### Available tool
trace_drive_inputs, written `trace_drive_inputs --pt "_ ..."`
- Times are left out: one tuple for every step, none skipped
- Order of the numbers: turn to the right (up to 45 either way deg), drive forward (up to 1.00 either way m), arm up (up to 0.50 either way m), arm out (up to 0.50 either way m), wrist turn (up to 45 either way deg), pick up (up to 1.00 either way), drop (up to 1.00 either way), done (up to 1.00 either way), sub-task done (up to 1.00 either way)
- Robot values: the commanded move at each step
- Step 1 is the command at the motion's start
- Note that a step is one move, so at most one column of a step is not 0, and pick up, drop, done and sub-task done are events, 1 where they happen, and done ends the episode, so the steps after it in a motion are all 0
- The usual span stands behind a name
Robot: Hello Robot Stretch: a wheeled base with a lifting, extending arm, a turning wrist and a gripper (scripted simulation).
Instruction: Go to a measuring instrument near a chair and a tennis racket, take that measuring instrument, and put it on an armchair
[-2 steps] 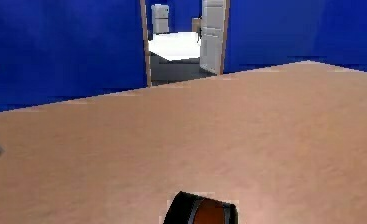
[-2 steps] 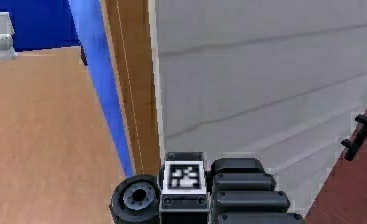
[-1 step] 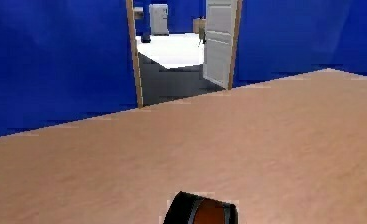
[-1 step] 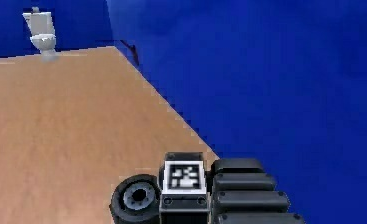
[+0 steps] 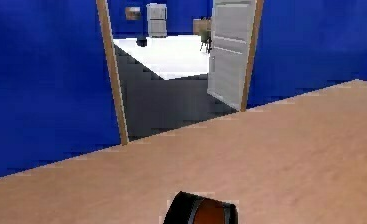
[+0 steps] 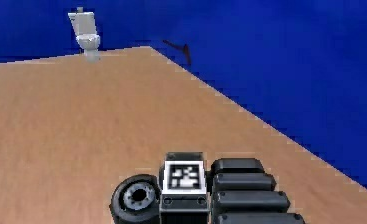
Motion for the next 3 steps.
trace_drive_inputs --pt "0.0 1.0 0.0 0.0 0.0 0.0 0.0 0.0 0.0" --pt "0.0 1.0 0.0 0.0 0.0 0.0 0.0 0.0 0.0" --pt "0.0 1.0 0.0 0.0 0.0 0.0 0.0 0.0 0.0"
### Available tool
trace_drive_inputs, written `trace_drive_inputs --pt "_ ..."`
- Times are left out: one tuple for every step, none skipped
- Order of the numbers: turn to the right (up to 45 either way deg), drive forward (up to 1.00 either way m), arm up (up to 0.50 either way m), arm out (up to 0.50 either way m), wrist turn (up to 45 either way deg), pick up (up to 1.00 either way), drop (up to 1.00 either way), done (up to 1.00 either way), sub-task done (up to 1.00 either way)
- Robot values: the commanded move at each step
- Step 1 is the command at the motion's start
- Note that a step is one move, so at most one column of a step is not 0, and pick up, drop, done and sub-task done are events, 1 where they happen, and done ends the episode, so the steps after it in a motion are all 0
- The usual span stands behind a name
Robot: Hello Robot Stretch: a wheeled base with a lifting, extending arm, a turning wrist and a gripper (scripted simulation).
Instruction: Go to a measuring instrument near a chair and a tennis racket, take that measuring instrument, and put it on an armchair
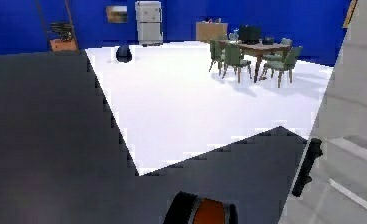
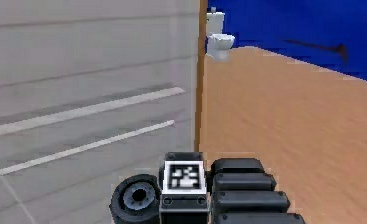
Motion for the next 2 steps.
trace_drive_inputs --pt "3.0 0.0 0.0 0.0 0.0 0.0 0.0 0.0 0.0" --pt "0.0 0.65 0.0 0.0 0.0 0.0 0.0 0.0 0.0"
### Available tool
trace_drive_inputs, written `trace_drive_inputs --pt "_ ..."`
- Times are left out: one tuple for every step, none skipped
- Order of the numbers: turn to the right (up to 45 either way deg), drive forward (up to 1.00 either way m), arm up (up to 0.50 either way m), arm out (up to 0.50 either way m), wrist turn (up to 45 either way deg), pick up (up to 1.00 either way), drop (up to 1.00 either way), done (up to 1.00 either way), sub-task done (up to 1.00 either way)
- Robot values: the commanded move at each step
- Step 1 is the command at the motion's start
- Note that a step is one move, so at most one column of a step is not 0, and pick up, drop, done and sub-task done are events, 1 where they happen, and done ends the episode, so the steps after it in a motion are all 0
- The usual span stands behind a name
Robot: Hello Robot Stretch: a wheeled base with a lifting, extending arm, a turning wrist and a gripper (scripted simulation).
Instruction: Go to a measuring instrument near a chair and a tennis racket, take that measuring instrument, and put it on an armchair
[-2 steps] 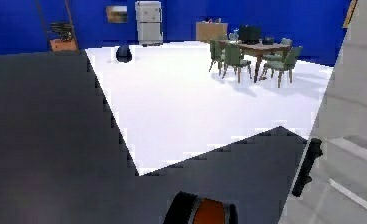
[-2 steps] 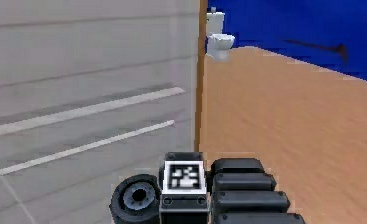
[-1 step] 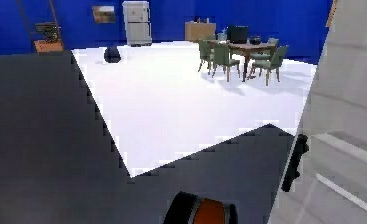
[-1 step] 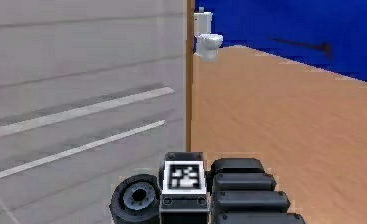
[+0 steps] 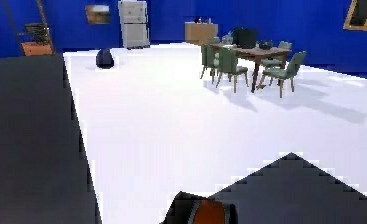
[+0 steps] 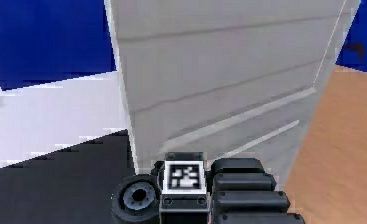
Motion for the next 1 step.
trace_drive_inputs --pt "-3.0 0.0 0.0 0.0 0.0 0.0 0.0 0.0 0.0"
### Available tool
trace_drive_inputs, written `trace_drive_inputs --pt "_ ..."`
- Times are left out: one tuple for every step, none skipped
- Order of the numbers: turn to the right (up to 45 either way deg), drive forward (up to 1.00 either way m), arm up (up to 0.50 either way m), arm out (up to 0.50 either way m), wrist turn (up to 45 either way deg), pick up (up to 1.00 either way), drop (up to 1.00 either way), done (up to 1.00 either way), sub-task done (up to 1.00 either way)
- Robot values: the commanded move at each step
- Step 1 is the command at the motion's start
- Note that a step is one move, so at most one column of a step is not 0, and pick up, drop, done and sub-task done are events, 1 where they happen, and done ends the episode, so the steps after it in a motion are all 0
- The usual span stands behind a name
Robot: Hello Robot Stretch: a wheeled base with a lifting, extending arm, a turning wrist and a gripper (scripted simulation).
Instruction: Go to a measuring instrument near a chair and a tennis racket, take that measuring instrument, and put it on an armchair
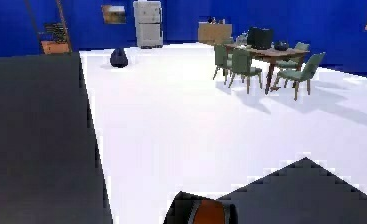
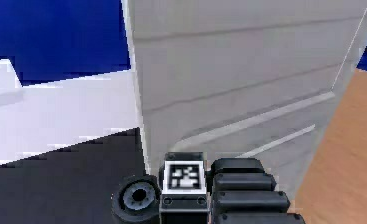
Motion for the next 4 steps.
trace_drive_inputs --pt "0.0 0.25 0.0 0.0 0.0 0.0 0.0 0.0 0.0" --pt "0.0 1.0 0.0 0.0 0.0 0.0 0.0 0.0 0.0" --pt "0.0 1.0 0.0 0.0 0.0 0.0 0.0 0.0 0.0" --pt "3.0 0.0 0.0 0.0 0.0 0.0 0.0 0.0 0.0"
